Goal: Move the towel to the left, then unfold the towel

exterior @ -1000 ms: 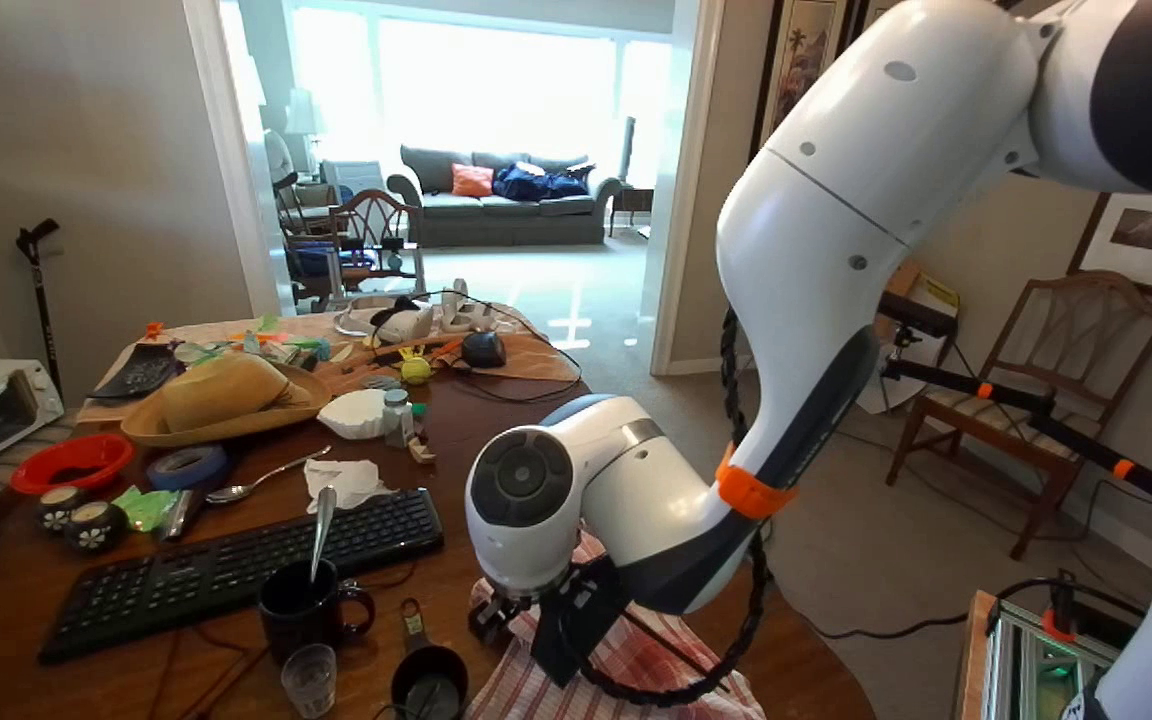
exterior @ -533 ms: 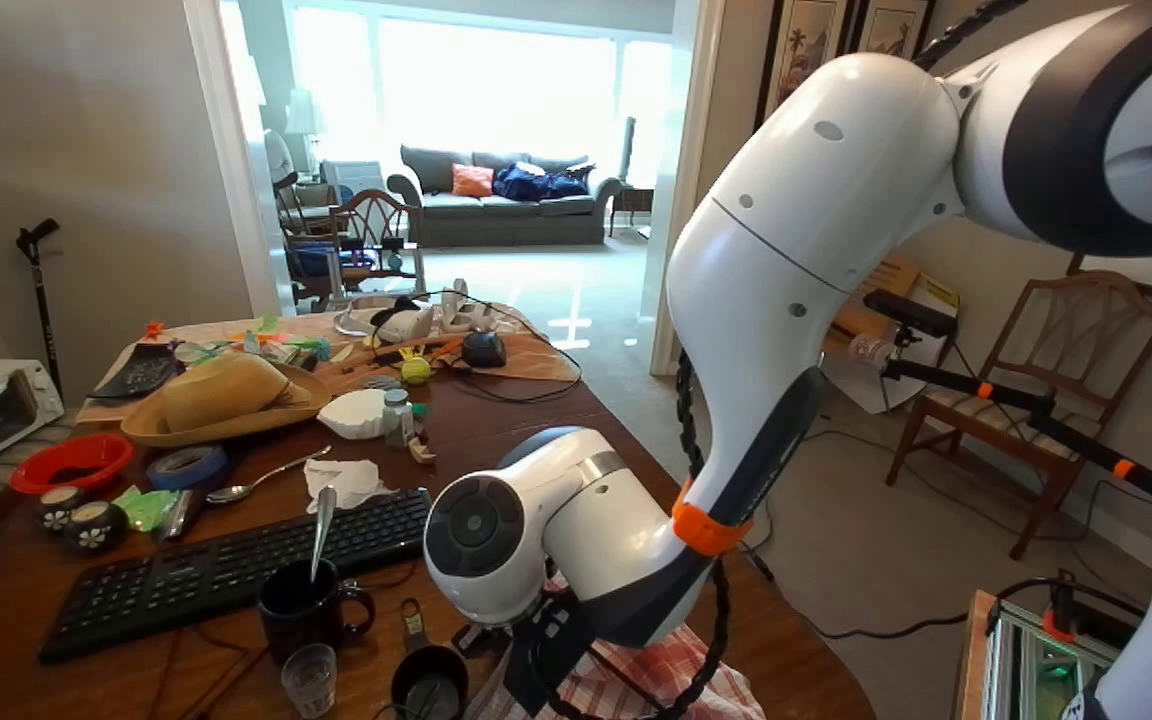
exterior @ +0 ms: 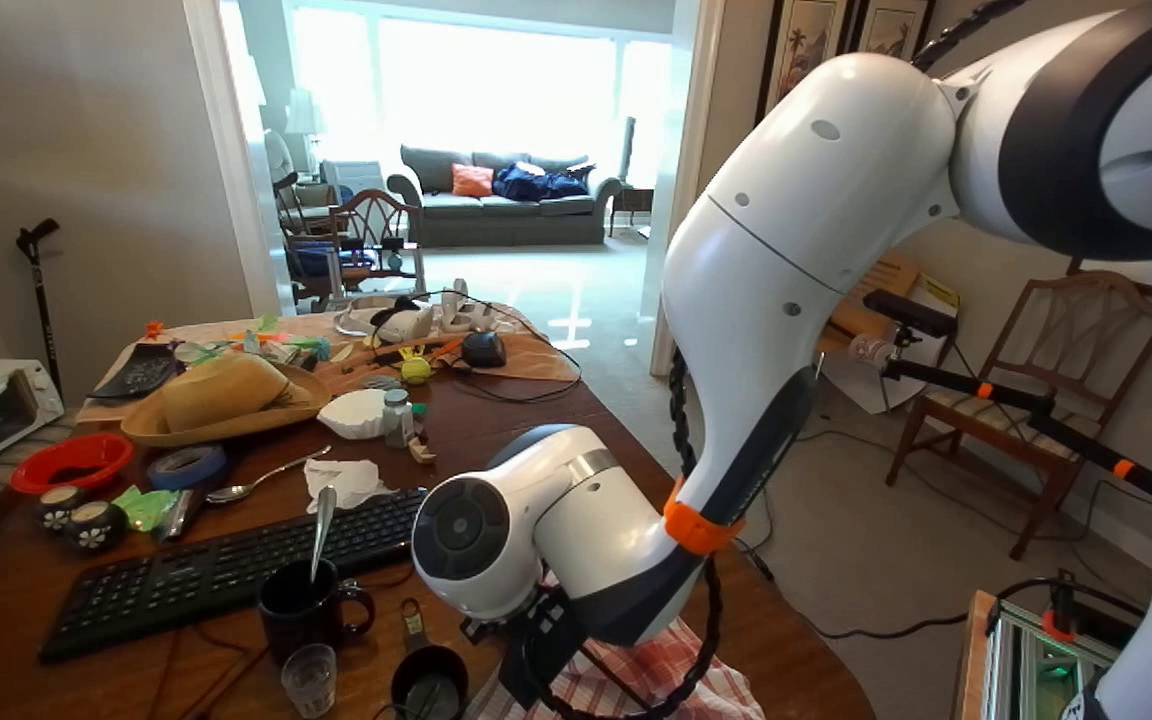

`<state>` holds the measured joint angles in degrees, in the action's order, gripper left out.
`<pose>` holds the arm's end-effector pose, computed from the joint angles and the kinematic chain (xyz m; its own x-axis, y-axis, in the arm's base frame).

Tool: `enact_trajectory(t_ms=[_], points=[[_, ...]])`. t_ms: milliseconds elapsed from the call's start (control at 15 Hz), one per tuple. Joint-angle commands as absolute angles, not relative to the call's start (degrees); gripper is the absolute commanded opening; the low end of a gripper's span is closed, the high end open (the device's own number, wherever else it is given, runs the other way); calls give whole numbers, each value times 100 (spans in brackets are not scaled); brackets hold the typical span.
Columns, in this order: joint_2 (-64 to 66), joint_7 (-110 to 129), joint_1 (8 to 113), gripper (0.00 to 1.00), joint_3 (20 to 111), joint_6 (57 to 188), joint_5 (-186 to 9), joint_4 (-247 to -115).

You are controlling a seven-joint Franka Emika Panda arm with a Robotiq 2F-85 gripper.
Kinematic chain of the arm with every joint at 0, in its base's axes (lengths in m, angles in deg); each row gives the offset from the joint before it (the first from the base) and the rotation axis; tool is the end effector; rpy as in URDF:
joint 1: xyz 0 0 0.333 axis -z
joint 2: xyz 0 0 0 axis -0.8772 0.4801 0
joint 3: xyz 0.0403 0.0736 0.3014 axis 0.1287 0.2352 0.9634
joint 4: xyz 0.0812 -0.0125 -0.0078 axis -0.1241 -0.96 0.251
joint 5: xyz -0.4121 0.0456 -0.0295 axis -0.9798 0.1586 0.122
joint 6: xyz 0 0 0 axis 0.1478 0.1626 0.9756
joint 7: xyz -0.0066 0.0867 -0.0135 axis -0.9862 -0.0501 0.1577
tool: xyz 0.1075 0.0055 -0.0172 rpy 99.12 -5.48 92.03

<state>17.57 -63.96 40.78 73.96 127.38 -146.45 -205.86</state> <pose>0.5250 0.2447 0.1133 0.9445 0.0279 0.3273 -0.1211 -0.8966 0.4259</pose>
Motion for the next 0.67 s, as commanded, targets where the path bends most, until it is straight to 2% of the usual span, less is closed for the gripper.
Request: enact_trajectory(t_ms=[0,600], points=[[1332,-6615,4050,0,7445,12558,-14650,-20953],[-492,-7061,4616,1,7389,12820,-14672,-22545]])
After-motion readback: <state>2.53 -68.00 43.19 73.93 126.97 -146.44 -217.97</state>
